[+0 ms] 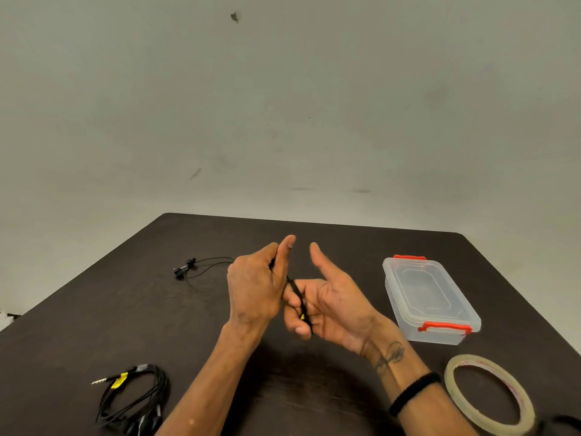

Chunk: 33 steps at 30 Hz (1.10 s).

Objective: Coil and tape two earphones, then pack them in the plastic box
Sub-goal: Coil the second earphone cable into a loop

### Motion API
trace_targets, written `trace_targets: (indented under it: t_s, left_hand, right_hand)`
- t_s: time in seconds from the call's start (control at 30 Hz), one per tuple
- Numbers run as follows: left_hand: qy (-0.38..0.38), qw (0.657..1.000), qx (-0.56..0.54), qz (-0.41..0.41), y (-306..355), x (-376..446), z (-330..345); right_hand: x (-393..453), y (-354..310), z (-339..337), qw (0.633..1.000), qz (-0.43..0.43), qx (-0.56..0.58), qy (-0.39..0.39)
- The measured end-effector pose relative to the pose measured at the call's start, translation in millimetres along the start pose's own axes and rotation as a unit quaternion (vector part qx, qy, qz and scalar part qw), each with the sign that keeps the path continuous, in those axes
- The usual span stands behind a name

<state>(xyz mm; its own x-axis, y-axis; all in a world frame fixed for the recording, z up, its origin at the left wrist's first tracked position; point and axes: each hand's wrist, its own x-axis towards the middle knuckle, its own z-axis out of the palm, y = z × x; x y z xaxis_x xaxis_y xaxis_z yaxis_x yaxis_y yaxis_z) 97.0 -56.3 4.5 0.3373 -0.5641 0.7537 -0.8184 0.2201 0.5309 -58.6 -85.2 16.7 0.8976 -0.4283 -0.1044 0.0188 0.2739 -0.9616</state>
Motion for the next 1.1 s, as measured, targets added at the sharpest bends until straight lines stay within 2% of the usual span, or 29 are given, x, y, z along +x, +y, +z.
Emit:
trace_targets:
  t_s: [0.17, 0.3, 0.4, 0.6, 0.8, 0.97, 1.1]
  left_hand:
    - [-0.045, 0.991, -0.088, -0.087, 12, -7, 7]
    - [-0.104, 0.98, -0.105, -0.135, 17, -16, 16]
    - [-0.167, 0.979, -0.019, -0.117, 13, -20, 19]
    - [-0.208, 0.971, 0.052, -0.105, 16, -28, 27]
    - [-0.19, 0.976, 0.094, -0.05, 21, -28, 28]
    - [-0.187, 0.971, 0.148, -0.015, 24, -28, 24]
    - [-0.18, 0.969, 0.171, 0.014, 25, -27, 21]
  right_hand:
    - [-4, -7, -4, 0.987, -0.05, 0.139, -0.067]
    - [-6, -6, -10, 0.964, -0.102, 0.229, -0.091]
    - [-5, -6, -14, 0.947, -0.142, 0.276, -0.08]
    - [-7, -10, -16, 0.918, -0.215, 0.333, -0.001]
    - [-8, -14, -20, 0.89, -0.278, 0.34, 0.124]
    - [-3, -11, -17, 0.87, -0.292, 0.351, 0.187]
    - [0, -10, -18, 0.871, -0.291, 0.319, 0.234]
